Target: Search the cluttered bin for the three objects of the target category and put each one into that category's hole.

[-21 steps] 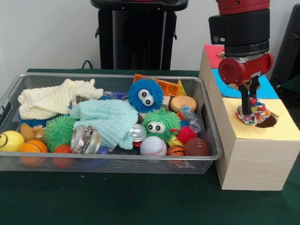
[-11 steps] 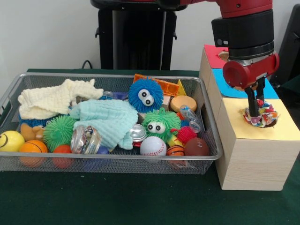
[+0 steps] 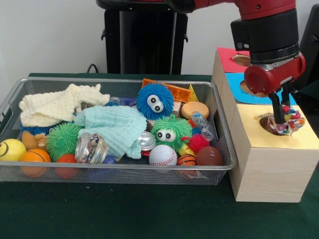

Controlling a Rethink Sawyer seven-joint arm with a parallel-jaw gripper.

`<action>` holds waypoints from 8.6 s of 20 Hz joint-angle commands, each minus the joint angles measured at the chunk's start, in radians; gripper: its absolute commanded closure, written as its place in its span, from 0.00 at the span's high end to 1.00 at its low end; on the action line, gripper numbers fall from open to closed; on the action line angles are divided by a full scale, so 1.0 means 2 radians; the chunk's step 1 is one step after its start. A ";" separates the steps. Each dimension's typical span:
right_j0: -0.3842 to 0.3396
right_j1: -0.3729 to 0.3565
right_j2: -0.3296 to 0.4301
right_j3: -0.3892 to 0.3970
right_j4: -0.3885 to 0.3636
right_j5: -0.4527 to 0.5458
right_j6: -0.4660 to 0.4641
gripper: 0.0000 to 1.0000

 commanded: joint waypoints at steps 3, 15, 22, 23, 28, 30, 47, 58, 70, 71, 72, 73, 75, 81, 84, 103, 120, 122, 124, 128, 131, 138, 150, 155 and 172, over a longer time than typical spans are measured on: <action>0.004 0.024 0.011 0.015 0.018 0.119 0.045 1.00; 0.014 0.027 0.001 -0.004 0.011 0.170 0.049 1.00; 0.036 0.002 -0.030 -0.017 -0.005 0.156 0.070 1.00; 0.038 -0.003 -0.034 -0.018 -0.006 0.159 0.071 1.00; 0.051 -0.025 -0.064 -0.025 -0.011 0.194 0.074 1.00; 0.063 -0.032 -0.081 -0.034 -0.018 0.211 0.076 1.00; 0.092 -0.034 -0.109 -0.066 -0.001 0.225 0.086 1.00; 0.074 -0.034 -0.089 -0.054 0.009 0.160 0.073 1.00; 0.066 -0.038 -0.078 -0.036 0.014 0.107 0.078 0.00; 0.064 -0.037 -0.076 -0.035 0.016 0.104 0.078 0.00; 0.065 -0.037 -0.077 -0.036 0.016 0.102 0.078 0.00; 0.065 -0.037 -0.077 -0.037 0.016 0.099 0.079 0.00; 0.063 -0.036 -0.076 -0.035 0.015 0.088 0.078 0.00; 0.060 -0.026 -0.068 -0.030 0.018 0.068 0.077 0.00; 0.059 -0.022 -0.068 -0.028 0.017 0.062 0.076 0.00; 0.059 0.004 -0.062 -0.025 0.016 0.070 0.064 0.00; 0.040 0.024 -0.032 -0.010 0.012 0.044 0.065 0.00; 0.036 0.029 -0.025 -0.006 0.013 0.040 0.064 0.00; 0.033 0.034 -0.021 -0.002 0.010 0.032 0.065 0.00; 0.029 0.042 -0.015 -0.001 0.009 0.032 0.064 0.00; 0.028 0.047 -0.013 0.000 0.007 0.031 0.063 0.00; 0.038 0.057 -0.024 -0.009 0.003 0.037 0.065 0.00; 0.042 0.053 -0.028 -0.015 0.010 0.067 0.062 0.00; 0.047 0.030 -0.033 -0.013 0.015 0.075 0.069 0.00; 0.016 -0.057 -0.013 0.038 0.040 0.131 0.048 0.00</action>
